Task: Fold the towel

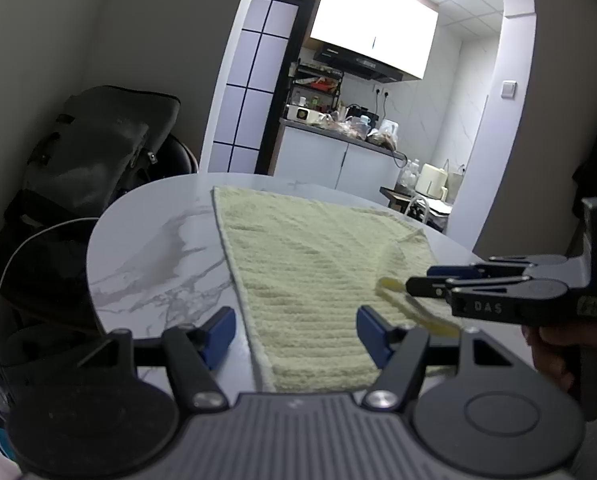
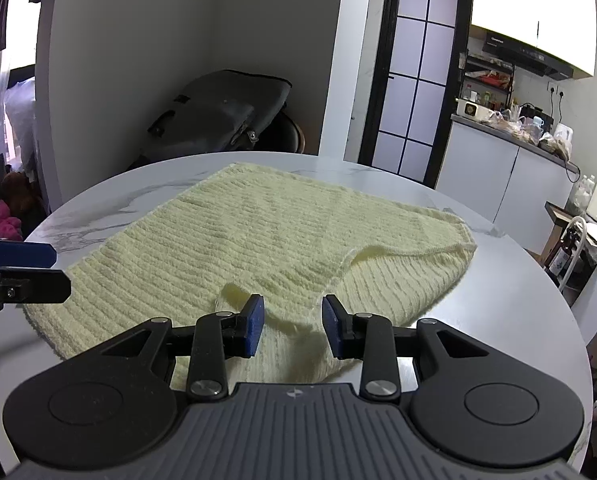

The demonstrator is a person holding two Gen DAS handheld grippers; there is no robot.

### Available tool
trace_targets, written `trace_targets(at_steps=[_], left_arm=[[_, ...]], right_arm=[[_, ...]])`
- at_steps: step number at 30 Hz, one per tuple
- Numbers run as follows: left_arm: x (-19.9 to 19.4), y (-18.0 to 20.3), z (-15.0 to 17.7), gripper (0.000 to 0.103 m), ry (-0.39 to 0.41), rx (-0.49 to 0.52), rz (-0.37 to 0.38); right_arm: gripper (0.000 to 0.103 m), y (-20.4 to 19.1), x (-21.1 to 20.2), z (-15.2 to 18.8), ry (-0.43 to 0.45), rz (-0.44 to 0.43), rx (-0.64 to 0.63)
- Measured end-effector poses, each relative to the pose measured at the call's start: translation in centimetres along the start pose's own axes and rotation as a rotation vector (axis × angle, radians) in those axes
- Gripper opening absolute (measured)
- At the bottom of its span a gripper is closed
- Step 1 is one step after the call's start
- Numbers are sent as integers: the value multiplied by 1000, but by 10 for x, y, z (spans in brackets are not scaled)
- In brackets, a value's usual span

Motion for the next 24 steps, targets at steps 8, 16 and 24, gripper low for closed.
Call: trace_targets(at_steps=[8, 16, 24], left_arm=[[0, 0, 0, 70, -1, -2, 0], [1, -5, 0, 70, -6, 2, -2], [2, -4, 0, 70, -8, 8, -9]], right_arm=[[30, 4, 7, -1, -31, -24, 22], [6, 3, 1, -5, 0, -42, 4], [4, 5, -9, -7, 25, -39, -5]])
Point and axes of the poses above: each gripper's, at about its wrist camera, not at the fingertips, and x roughly the way its jaws point, y to its right, z to its underside, the point moved 6 cm from there along x, roughly the way its jaws point
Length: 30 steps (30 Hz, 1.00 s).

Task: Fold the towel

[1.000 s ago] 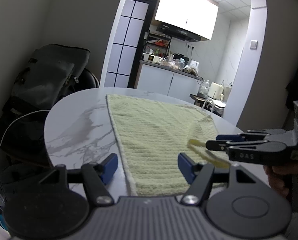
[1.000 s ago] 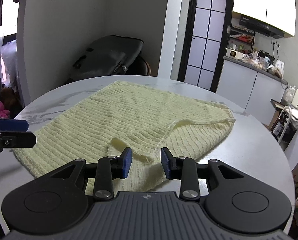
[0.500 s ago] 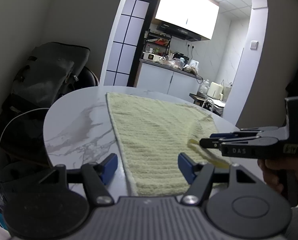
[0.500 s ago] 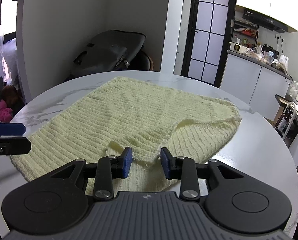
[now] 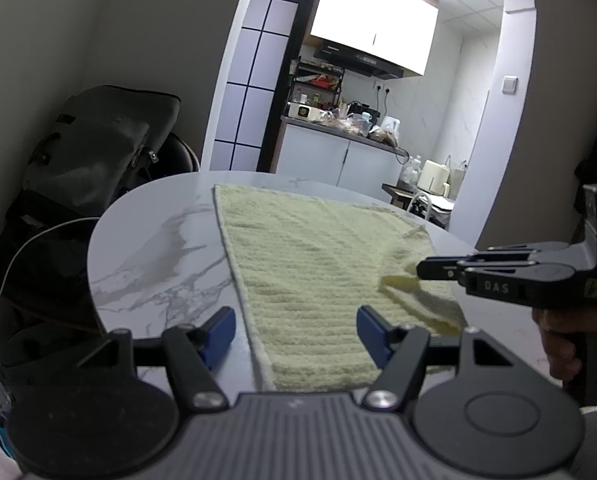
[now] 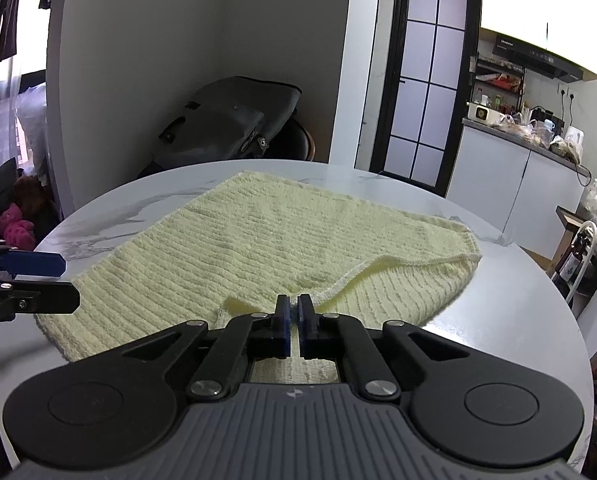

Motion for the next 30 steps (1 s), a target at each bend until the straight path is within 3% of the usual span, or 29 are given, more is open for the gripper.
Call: trace_targets(at_steps=[12, 30], left_arm=[[4, 1, 0, 70, -8, 18, -10], [2, 6, 0, 70, -17, 56, -50]], right_arm=[[4, 25, -36, 5, 23, 56, 27], [4, 58, -87, 46, 24, 127, 95]])
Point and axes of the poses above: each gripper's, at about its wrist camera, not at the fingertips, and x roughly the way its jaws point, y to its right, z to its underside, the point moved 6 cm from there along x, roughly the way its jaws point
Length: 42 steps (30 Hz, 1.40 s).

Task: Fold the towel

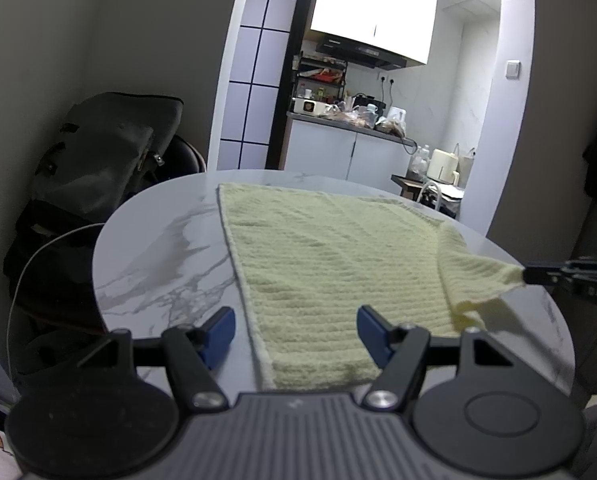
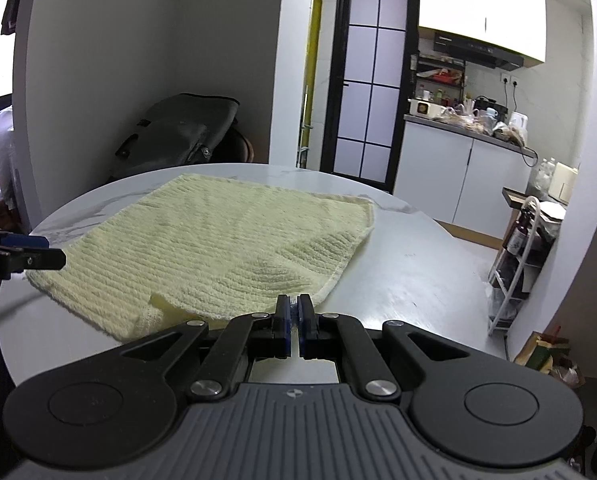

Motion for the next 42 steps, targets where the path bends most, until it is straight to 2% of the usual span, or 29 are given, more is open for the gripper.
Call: trace_targets(at_steps=[5, 13, 14, 16, 17, 18, 37, 42], left_arm=[[-1, -3, 0, 74, -1, -18, 0], [-2, 7, 0, 74, -9, 40, -33], [-2, 7, 0, 74, -10, 40, -34], [-1, 6, 0, 74, -11, 36, -33], [-1, 5, 0, 74, -11, 34, -32], [-2, 5, 0, 74, -12, 31, -30], [-3, 2, 1, 74, 2, 7, -1], [-8, -4, 3, 74, 8, -34, -18]], right_arm=[[4, 11, -8, 11, -4, 13, 15], [7, 22, -14, 23, -20, 26, 66], [10, 21, -14, 24, -22, 28, 63], [21, 20, -15, 26, -22, 25, 58], [31, 20, -16, 27, -20, 22, 58], [37, 20, -16, 27, -18, 21, 59], [40, 14, -12, 38, -25, 49, 62], [40, 21, -11, 37, -30, 60, 75]])
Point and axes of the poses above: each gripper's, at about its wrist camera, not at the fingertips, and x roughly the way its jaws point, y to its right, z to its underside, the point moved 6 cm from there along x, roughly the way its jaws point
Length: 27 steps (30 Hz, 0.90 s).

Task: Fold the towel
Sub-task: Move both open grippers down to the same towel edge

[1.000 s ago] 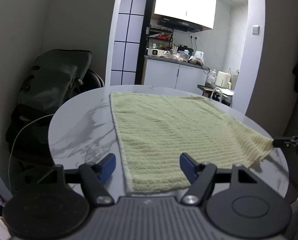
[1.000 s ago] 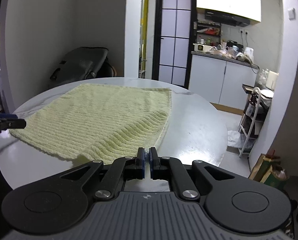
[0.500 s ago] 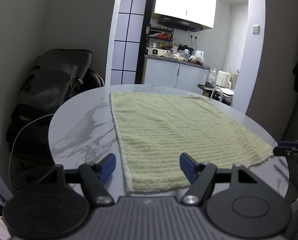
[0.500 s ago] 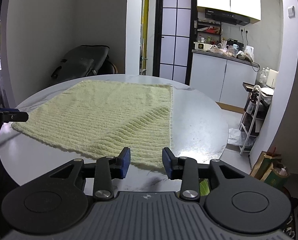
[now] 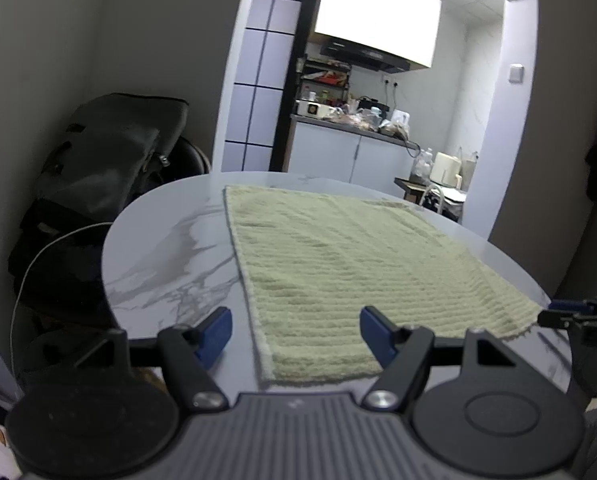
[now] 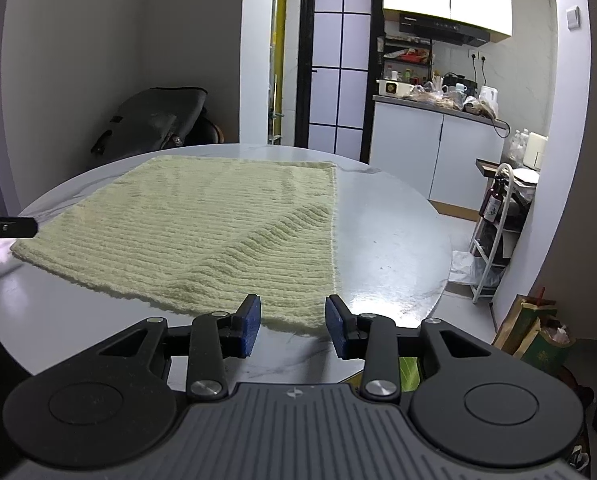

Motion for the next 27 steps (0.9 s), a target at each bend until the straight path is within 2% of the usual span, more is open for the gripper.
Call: trace_targets(at_steps=[6, 13, 23, 27], left_arm=[[-5, 3, 3, 71, 1, -5, 7], [-4, 11, 8, 60, -19, 34, -15], [-2, 19, 11, 61, -37, 108, -60], [-3, 17, 11, 60, -34, 94, -58]], right_arm=[[40, 1, 3, -1, 6, -3, -2], [40, 6, 7, 5, 23, 5, 18], [40, 6, 8, 3, 44, 15, 25], [40, 4, 9, 2, 47, 12, 23]])
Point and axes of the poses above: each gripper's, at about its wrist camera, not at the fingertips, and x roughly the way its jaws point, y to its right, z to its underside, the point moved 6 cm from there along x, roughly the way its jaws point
